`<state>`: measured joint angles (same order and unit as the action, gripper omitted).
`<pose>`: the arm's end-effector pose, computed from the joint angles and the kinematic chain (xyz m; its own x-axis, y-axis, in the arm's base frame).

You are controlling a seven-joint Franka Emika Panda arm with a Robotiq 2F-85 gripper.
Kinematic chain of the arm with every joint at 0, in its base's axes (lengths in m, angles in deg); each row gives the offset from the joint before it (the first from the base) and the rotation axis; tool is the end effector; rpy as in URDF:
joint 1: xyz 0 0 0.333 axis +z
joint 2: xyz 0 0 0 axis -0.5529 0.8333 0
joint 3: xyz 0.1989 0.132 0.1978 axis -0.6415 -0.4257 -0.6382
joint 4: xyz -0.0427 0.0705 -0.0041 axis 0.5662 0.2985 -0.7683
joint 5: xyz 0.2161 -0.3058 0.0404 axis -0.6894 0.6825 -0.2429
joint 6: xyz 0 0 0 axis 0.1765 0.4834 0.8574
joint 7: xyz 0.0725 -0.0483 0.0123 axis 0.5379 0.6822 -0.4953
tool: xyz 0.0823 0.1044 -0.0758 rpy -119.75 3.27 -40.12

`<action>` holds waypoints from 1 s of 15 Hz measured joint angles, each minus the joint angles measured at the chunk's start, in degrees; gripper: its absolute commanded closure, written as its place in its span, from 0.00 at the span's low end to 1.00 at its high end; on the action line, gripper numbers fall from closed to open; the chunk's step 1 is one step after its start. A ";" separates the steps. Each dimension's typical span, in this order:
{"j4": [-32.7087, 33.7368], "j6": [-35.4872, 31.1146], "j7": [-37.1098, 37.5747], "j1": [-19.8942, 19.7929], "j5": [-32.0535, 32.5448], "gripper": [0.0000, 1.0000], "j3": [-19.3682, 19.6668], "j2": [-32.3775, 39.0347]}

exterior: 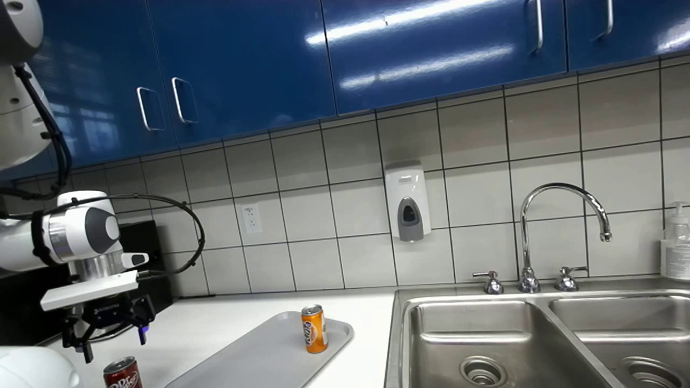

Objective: Put the can on the tray

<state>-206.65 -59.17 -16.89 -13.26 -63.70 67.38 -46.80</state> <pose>0.3822 0.3118 0.2658 0.7141 0.6998 -0.0193 0.7000 -0.7142 0.0000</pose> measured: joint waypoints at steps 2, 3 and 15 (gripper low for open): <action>-0.26 -0.48 -0.70 0.00 0.00 0.00 -0.02 0.47; -0.32 -0.66 -1.15 0.01 0.00 0.00 -0.05 0.71; -0.39 -1.74 -4.02 0.14 0.01 0.00 -1.08 5.03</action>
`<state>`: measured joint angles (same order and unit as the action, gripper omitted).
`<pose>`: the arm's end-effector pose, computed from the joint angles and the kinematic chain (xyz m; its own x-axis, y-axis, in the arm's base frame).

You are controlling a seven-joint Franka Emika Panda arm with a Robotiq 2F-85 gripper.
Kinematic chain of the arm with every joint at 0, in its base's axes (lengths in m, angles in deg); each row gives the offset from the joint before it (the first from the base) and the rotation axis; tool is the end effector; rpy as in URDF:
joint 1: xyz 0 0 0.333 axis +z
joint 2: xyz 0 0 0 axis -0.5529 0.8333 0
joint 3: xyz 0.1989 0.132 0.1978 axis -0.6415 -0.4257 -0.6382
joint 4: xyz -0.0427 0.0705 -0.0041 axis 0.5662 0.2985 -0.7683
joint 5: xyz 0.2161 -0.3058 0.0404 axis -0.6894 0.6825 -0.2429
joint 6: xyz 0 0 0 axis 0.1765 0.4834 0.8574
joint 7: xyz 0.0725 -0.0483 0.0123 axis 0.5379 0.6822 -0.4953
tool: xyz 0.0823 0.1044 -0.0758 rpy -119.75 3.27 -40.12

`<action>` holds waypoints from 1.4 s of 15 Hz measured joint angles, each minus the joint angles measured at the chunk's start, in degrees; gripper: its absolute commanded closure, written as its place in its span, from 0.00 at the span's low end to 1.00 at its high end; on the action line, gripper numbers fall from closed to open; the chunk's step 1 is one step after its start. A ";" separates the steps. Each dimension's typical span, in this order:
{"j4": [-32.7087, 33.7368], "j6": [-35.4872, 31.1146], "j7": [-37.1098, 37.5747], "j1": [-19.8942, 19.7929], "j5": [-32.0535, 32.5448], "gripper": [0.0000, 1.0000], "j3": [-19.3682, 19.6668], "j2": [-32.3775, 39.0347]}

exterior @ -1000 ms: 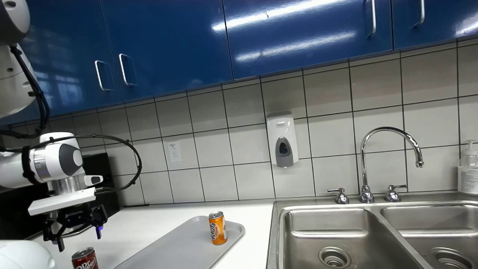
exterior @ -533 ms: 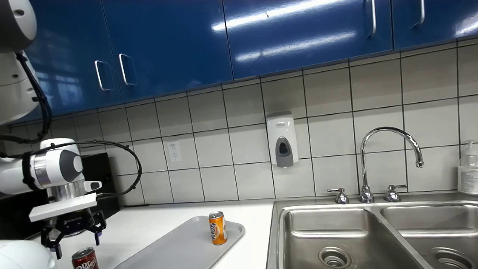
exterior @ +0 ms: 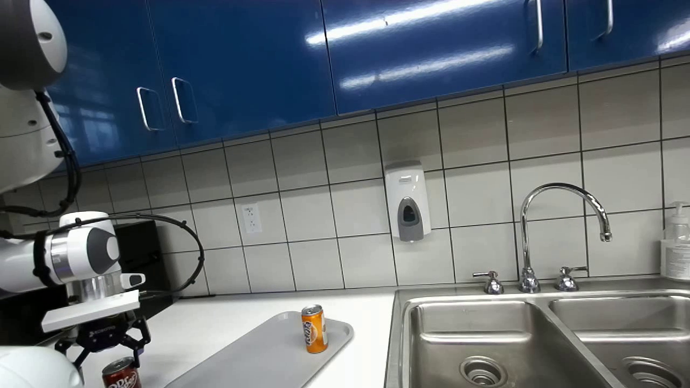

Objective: Put the can on the tray

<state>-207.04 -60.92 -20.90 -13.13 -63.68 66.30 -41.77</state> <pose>0.3699 0.3187 0.2254 0.6445 0.7612 -0.0717 0.7606 -0.6479 -0.0419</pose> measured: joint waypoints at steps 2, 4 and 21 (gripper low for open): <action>0.00 -0.35 -0.02 0.00 0.03 0.00 0.00 0.75; 0.01 -0.66 -0.02 0.00 0.08 0.00 0.00 1.50; 2.13 -2.30 -0.02 -0.11 2.52 0.00 2.14 6.52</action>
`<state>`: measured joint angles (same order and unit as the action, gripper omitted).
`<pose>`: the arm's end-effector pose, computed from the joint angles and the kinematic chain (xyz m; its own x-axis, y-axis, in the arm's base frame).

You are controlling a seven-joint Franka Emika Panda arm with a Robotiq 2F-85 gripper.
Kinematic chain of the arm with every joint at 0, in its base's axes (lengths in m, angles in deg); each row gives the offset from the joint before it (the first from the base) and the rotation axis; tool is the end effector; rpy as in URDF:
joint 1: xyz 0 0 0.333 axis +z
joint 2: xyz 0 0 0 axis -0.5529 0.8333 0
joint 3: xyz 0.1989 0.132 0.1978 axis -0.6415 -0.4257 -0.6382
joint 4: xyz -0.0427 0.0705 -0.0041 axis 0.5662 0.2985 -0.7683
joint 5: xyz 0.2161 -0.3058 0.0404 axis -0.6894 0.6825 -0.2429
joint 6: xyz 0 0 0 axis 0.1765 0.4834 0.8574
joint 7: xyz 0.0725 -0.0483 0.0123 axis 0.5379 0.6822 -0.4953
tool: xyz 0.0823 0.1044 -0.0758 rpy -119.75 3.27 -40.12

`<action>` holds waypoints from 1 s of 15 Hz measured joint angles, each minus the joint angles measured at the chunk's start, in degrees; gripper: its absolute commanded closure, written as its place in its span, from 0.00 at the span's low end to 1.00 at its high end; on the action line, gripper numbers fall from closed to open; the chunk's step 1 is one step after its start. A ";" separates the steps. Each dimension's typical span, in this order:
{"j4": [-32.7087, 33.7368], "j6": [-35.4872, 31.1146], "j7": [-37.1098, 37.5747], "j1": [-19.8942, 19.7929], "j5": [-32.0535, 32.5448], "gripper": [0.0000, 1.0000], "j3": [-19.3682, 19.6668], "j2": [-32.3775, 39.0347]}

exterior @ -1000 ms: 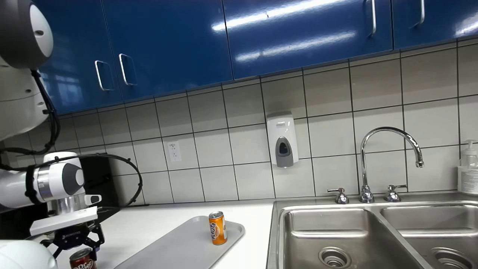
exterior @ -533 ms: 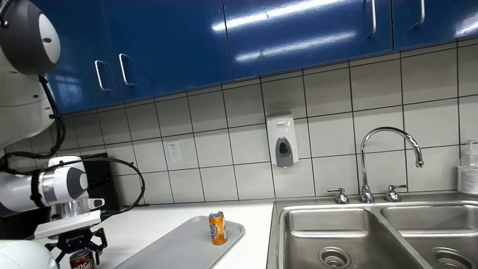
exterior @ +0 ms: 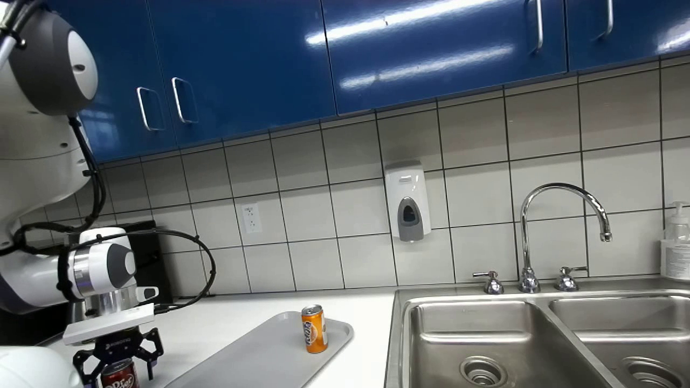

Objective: Put the can on the tray

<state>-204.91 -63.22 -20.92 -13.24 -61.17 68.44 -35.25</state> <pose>0.3872 0.3103 0.1872 0.6468 0.7560 -0.1007 0.7553 -0.6533 -0.0530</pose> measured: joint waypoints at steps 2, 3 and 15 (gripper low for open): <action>0.25 -0.21 0.00 0.00 0.19 0.00 0.00 0.16; 0.34 -0.28 0.00 0.00 0.22 0.00 0.00 0.16; 0.61 -0.49 0.00 0.07 0.24 0.58 -0.36 0.02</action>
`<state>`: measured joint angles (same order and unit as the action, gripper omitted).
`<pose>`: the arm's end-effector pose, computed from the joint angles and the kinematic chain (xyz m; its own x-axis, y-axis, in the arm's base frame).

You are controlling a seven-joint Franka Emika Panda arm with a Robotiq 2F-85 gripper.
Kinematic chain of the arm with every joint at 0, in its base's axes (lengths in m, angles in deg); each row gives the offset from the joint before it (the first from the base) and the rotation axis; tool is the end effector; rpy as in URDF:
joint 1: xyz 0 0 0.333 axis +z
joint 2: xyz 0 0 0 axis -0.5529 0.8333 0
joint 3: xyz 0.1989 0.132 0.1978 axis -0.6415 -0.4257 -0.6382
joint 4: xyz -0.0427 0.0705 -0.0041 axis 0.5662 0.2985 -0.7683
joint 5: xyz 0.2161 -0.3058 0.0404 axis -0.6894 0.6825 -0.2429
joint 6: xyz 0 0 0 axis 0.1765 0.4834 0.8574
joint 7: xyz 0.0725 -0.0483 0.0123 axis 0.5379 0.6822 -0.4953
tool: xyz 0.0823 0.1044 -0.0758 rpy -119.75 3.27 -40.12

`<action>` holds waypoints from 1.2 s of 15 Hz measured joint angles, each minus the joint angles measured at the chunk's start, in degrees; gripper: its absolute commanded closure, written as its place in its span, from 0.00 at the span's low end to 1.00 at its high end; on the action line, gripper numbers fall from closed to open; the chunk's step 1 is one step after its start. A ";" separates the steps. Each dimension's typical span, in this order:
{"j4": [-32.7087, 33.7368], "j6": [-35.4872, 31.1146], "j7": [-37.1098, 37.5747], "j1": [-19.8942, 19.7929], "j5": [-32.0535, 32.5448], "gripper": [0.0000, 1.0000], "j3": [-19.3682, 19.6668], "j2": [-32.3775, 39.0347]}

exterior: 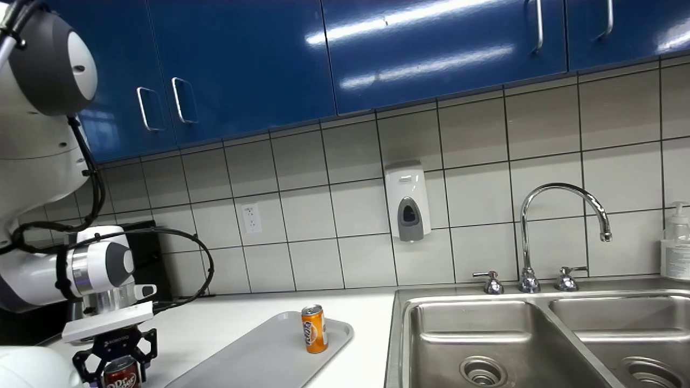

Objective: Put the can on the tray

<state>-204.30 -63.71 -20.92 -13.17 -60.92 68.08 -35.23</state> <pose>0.3897 0.3167 0.1915 0.6408 0.7633 -0.0817 0.7624 -0.6453 -0.0489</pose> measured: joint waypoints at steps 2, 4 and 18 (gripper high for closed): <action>0.02 0.04 0.00 0.01 0.00 0.59 -0.15 -0.08; 0.02 0.06 0.00 0.01 0.00 0.59 -0.16 -0.08; -0.28 0.13 0.04 -0.04 -0.07 0.59 -0.14 -6.43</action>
<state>-204.58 -63.58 -20.89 -13.21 -60.99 67.95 -41.66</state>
